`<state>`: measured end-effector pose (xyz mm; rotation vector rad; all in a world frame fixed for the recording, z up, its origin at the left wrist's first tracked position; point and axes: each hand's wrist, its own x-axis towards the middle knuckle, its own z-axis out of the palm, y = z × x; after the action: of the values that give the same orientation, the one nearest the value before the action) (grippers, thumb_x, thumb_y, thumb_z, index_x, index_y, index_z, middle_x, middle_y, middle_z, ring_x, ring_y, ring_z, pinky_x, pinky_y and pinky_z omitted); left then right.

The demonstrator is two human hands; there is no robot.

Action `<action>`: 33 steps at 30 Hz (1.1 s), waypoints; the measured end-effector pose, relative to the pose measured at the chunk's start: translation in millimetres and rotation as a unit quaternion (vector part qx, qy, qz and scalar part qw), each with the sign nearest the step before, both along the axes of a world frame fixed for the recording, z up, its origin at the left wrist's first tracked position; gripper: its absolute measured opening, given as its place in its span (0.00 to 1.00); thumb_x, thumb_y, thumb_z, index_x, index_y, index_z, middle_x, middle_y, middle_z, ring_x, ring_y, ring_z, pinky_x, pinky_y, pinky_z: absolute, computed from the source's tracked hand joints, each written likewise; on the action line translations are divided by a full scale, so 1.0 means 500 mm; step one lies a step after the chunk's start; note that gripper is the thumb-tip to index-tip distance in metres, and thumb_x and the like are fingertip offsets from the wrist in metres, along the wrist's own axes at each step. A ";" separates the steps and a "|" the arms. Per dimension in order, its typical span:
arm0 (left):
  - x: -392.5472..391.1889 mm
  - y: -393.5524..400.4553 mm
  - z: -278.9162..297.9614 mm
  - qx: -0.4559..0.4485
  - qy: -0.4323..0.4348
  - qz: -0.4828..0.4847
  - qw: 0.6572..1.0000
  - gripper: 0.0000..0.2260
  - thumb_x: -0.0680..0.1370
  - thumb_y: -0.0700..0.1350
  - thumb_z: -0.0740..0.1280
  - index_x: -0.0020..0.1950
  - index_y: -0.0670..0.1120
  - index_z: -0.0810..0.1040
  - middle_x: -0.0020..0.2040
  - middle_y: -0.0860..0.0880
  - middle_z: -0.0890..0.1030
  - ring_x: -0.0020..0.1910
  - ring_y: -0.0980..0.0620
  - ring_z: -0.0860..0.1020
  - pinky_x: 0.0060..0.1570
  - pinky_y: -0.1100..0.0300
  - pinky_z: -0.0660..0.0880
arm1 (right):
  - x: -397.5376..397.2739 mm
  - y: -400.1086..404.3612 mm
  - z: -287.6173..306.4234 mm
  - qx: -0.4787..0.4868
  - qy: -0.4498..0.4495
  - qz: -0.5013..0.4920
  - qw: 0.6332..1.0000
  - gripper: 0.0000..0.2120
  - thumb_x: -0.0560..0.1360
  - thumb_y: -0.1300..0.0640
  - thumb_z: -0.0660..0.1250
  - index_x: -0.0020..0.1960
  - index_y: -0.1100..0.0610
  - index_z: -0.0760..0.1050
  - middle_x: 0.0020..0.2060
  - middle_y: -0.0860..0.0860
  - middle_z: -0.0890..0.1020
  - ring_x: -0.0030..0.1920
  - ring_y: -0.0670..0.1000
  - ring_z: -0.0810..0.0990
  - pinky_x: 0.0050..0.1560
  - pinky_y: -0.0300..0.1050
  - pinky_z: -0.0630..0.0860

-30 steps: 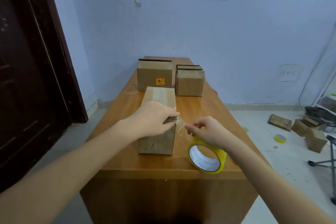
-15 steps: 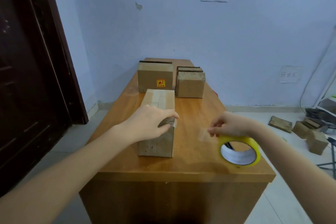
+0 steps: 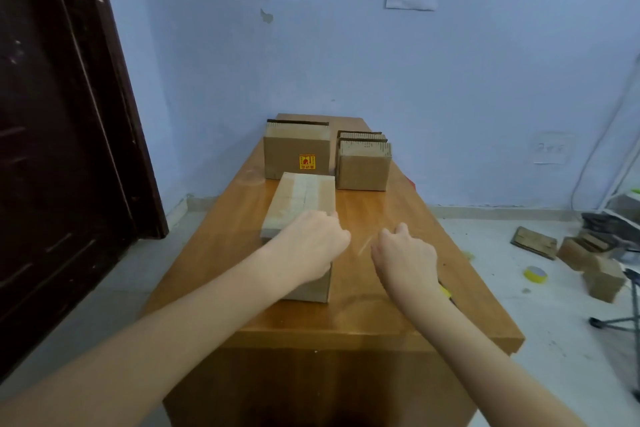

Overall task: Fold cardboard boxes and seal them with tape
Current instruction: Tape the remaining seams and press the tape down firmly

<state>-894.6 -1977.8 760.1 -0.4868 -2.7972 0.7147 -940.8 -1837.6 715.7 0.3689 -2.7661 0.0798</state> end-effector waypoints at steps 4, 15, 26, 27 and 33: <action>-0.002 0.021 -0.002 -0.091 -0.015 0.038 0.995 0.14 0.79 0.42 0.65 0.64 0.42 0.73 0.69 0.35 0.69 0.67 0.41 0.71 0.61 0.50 0.74 | 0.005 -0.022 -0.060 0.042 0.052 0.024 0.997 0.29 0.47 0.68 0.79 0.31 0.56 0.59 0.28 0.53 0.69 0.23 0.45 0.43 0.29 0.34 0.40; -0.007 0.023 -0.050 -0.146 0.051 0.043 0.987 0.20 0.82 0.45 0.60 0.70 0.34 0.67 0.69 0.25 0.62 0.65 0.27 0.68 0.57 0.42 0.75 | -0.012 -0.048 -0.145 0.064 0.049 0.040 0.996 0.14 0.54 0.66 0.76 0.32 0.59 0.72 0.32 0.56 0.72 0.19 0.45 0.55 0.24 0.34 0.49; 0.034 -0.074 0.027 0.463 -0.027 -0.007 0.886 0.25 0.76 0.54 0.66 0.72 0.56 0.63 0.68 0.59 0.69 0.65 0.58 0.67 0.62 0.60 0.67 | 0.014 -0.023 -0.013 -0.038 0.004 0.100 0.994 0.35 0.76 0.46 0.65 0.76 0.51 0.51 0.76 0.54 0.46 0.67 0.55 0.69 0.59 0.45 0.72; 0.039 -0.096 0.037 0.511 -0.016 -0.015 0.859 0.23 0.77 0.50 0.66 0.70 0.56 0.65 0.67 0.60 0.69 0.66 0.61 0.66 0.62 0.62 0.66 | 0.011 -0.020 0.005 -0.086 -0.014 0.148 0.985 0.35 0.75 0.50 0.66 0.76 0.50 0.52 0.76 0.50 0.46 0.66 0.52 0.70 0.55 0.39 0.73; 0.052 -0.228 -0.002 0.575 -0.106 0.004 0.811 0.29 0.76 0.28 0.57 0.66 0.60 0.69 0.70 0.63 0.64 0.71 0.63 0.59 0.73 0.56 0.56 | -0.013 -0.003 0.039 -0.253 -0.248 0.356 0.865 0.37 0.74 0.74 0.56 0.73 0.42 0.59 0.70 0.37 0.62 0.69 0.36 0.59 0.62 0.23 0.62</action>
<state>-868.4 -2092.0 759.0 -0.2842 -2.7579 -1.0953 -947.2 -1839.0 735.0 1.3449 -2.7387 1.2000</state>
